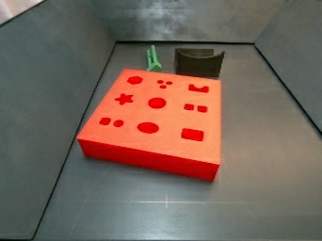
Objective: Pick up the 3 prong object. Move up. Place the 3 prong object on the fixture. Regrasp the 3 prong object. Move to above the board. Insert the 3 prong object.
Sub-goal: Pick up the 3 prong object.
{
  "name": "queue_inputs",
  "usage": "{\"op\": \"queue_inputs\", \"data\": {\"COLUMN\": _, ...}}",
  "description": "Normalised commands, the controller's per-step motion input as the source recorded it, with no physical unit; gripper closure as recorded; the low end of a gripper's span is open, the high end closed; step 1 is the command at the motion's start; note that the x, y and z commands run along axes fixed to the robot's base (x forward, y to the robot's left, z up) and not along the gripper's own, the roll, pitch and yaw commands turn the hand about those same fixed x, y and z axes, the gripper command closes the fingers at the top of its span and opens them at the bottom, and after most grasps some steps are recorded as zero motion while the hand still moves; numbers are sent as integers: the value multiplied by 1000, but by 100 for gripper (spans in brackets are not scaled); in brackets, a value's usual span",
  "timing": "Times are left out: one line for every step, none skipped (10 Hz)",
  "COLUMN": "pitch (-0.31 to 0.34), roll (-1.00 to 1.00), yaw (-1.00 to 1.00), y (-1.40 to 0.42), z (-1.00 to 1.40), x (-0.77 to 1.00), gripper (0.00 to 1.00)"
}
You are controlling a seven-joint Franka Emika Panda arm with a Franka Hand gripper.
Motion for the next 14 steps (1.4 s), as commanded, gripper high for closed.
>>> {"op": "queue_inputs", "data": {"pitch": 53, "roll": 0, "yaw": 0, "y": 200, "z": -686, "x": 514, "gripper": 0}}
{"op": "queue_inputs", "data": {"pitch": 0, "roll": 24, "yaw": -40, "y": 134, "z": -1000, "x": 463, "gripper": 0}}
{"op": "queue_inputs", "data": {"pitch": 0, "roll": 30, "yaw": -103, "y": -23, "z": -1000, "x": 466, "gripper": 0}}
{"op": "queue_inputs", "data": {"pitch": -10, "roll": 29, "yaw": -80, "y": -117, "z": -1000, "x": 426, "gripper": 0}}
{"op": "queue_inputs", "data": {"pitch": -17, "roll": 43, "yaw": -37, "y": -146, "z": -1000, "x": 360, "gripper": 0}}
{"op": "queue_inputs", "data": {"pitch": -17, "roll": 99, "yaw": 0, "y": -146, "z": -1000, "x": 174, "gripper": 0}}
{"op": "queue_inputs", "data": {"pitch": -54, "roll": 177, "yaw": 0, "y": -174, "z": -1000, "x": 0, "gripper": 0}}
{"op": "queue_inputs", "data": {"pitch": 51, "roll": -64, "yaw": 0, "y": 46, "z": 0, "x": 49, "gripper": 0}}
{"op": "queue_inputs", "data": {"pitch": -3, "roll": 0, "yaw": 0, "y": 0, "z": -51, "x": 0, "gripper": 0}}
{"op": "queue_inputs", "data": {"pitch": -194, "roll": 210, "yaw": -31, "y": -134, "z": -729, "x": -383, "gripper": 0}}
{"op": "queue_inputs", "data": {"pitch": -201, "roll": 176, "yaw": -46, "y": -200, "z": -754, "x": -457, "gripper": 0}}
{"op": "queue_inputs", "data": {"pitch": -266, "roll": 143, "yaw": -43, "y": -280, "z": -714, "x": -400, "gripper": 0}}
{"op": "queue_inputs", "data": {"pitch": -283, "roll": 113, "yaw": -17, "y": -277, "z": -717, "x": -374, "gripper": 0}}
{"op": "queue_inputs", "data": {"pitch": -283, "roll": 86, "yaw": 0, "y": -229, "z": -731, "x": -357, "gripper": 0}}
